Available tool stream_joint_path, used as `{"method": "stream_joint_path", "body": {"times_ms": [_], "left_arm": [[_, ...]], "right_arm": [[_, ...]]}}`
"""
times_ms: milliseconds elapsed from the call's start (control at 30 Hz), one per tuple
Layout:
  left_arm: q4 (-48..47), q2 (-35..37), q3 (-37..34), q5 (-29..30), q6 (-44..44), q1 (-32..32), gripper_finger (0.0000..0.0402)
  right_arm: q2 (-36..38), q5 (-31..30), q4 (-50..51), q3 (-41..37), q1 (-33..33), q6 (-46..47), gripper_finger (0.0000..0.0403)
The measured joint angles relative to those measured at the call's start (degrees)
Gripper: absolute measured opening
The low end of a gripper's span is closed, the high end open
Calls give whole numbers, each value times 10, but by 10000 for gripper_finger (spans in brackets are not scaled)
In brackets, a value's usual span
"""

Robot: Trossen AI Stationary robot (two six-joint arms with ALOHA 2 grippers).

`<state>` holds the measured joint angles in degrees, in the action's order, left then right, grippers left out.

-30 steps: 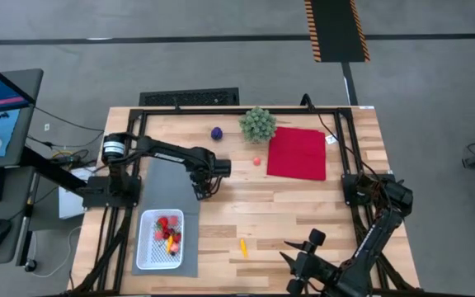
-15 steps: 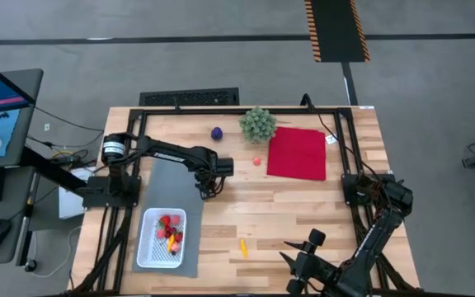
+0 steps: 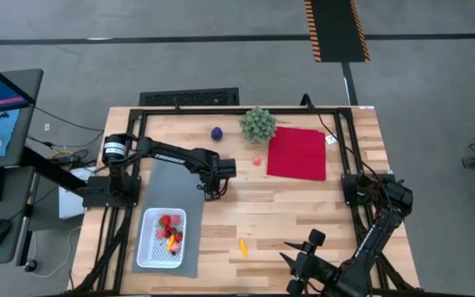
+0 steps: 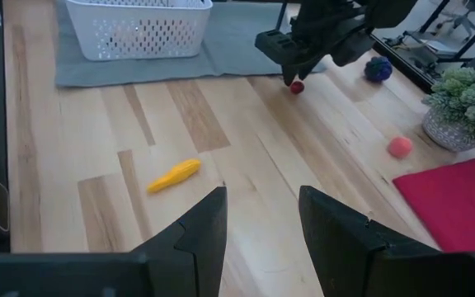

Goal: Pick and placing Produce into tupperware
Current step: Put the red cherry into the white basket

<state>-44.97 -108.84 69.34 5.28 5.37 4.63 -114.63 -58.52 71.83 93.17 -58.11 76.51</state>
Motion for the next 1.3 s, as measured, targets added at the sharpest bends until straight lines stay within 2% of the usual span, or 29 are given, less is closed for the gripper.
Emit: {"method": "stream_joint_path", "body": {"times_ms": [167, 300, 467, 567, 700, 767, 900, 1033, 1200, 1300], "left_arm": [[24, 0, -4, 17, -1, 2, 155], [49, 0, -14, -16, -1, 15, 155], [52, 0, -17, -23, 3, 27, 149], [54, 0, -17, -29, 11, 30, 115], [47, 1, -17, -25, 10, 25, 35], [30, 1, -13, -7, 8, 16, 10], [-28, 9, 11, 28, 9, -10, 2], [-79, 54, 27, 45, 23, -42, 0], [-52, 112, 29, 40, 65, -41, 0], [-22, 115, 29, 54, 46, -38, 7]], "right_arm": [[0, 0, -1, 0, 0, 0, 175], [0, 0, -3, 0, 0, 0, 175], [0, 1, -3, 0, 0, 0, 175], [0, 1, -3, 0, 0, 0, 175], [0, 2, -3, 0, 0, 0, 175], [0, 2, -3, 0, 0, 0, 175], [0, 2, -3, 0, 0, 0, 175], [0, 2, -2, 0, 0, -1, 175], [0, 2, -3, 0, 0, -1, 175], [0, 2, -4, 0, 0, -1, 175]]}}
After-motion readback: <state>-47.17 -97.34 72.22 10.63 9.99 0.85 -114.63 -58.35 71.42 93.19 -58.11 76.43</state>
